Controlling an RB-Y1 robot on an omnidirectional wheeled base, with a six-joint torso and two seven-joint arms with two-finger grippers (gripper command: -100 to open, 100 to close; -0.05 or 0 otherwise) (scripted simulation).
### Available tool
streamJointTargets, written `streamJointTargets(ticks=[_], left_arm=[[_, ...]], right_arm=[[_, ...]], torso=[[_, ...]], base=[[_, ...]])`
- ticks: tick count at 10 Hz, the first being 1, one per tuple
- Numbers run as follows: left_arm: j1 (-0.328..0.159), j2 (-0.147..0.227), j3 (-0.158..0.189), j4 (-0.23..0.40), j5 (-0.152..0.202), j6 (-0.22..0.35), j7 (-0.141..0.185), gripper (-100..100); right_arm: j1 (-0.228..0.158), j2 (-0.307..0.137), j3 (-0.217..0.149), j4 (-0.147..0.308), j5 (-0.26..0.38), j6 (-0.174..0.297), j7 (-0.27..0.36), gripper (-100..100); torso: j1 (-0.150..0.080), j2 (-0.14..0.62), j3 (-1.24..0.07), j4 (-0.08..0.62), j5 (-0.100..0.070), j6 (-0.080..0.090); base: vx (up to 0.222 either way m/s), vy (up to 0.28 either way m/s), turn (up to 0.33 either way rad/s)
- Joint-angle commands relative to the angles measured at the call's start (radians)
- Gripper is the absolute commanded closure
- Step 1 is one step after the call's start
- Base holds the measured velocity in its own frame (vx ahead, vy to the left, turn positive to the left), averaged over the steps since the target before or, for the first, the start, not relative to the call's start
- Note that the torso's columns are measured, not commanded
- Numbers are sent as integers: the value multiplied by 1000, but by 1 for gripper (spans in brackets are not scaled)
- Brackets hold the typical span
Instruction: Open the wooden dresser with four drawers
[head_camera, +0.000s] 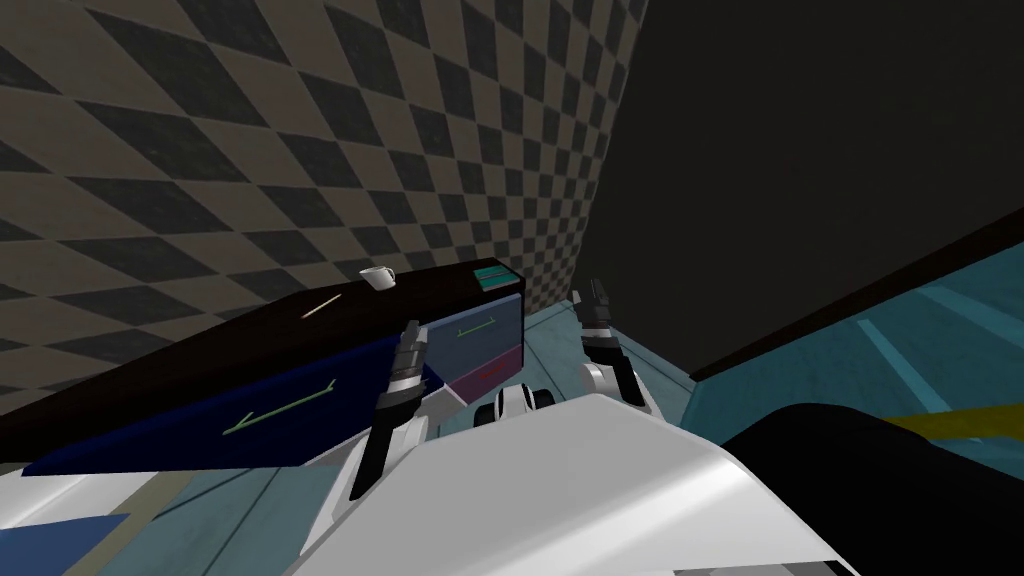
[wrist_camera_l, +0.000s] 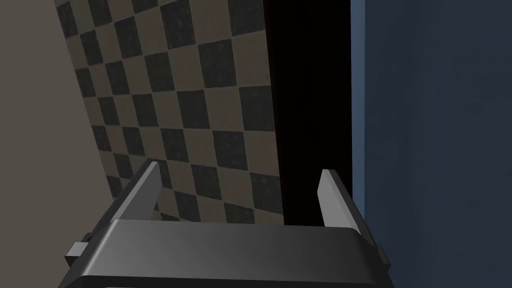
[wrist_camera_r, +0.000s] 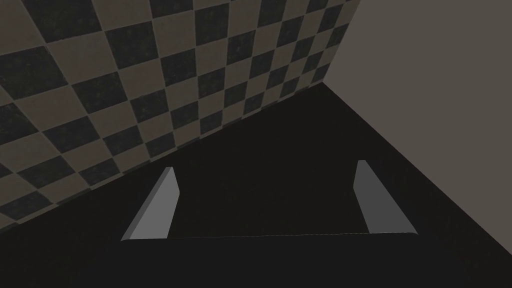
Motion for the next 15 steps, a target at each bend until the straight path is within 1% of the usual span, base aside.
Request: streamJointTargets(ticks=[1,2,3,4,6,8,9,11,14,15], left_arm=[[-12,15,6,60,8,19,0,-100],[-14,18,8,75,10,23,0,-100],[-17,19,12,106,15,33,1,-100],[-21,15,16,139,21,42,2,-100],[-25,4,21,173,26,52,2,-100],[-29,-14,25,206,32,62,3,-100],[-33,-44,30,238,37,72,4,-100],[-36,-88,33,264,42,79,5,-100],[-38,-171,37,288,46,86,5,-100],[-39,-188,37,291,46,87,5,-100]], right_arm=[[0,0,0,0,0,0,0,0],[0,0,0,0,0,0,0,0],[0,0,0,0,0,0,0,0],[0,0,0,0,0,0,0,0],[0,0,0,0,0,0,0,0],[0,0,0,0,0,0,0,0],[0,0,0,0,0,0,0,0],[0,0,0,0,0,0,0,0],[0,0,0,0,0,0,0,0],[0,0,0,0,0,0,0,0]], torso=[[0,0,0,0,0,0],[1,0,0,0,0,0],[2,0,0,0,1,0],[1,0,0,0,1,0],[1,0,0,0,0,0],[4,1,1,0,1,0],[3,1,1,0,1,0],[0,0,0,0,0,0],[4,0,0,0,1,0],[3,0,0,0,1,0]], base=[[6,-116,48],[10,-101,41],[8,-120,56],[5,-147,74],[9,-125,38],[-3,-90,38],[-3,-112,71],[0,-102,30],[1,-47,18],[4,-23,7]])
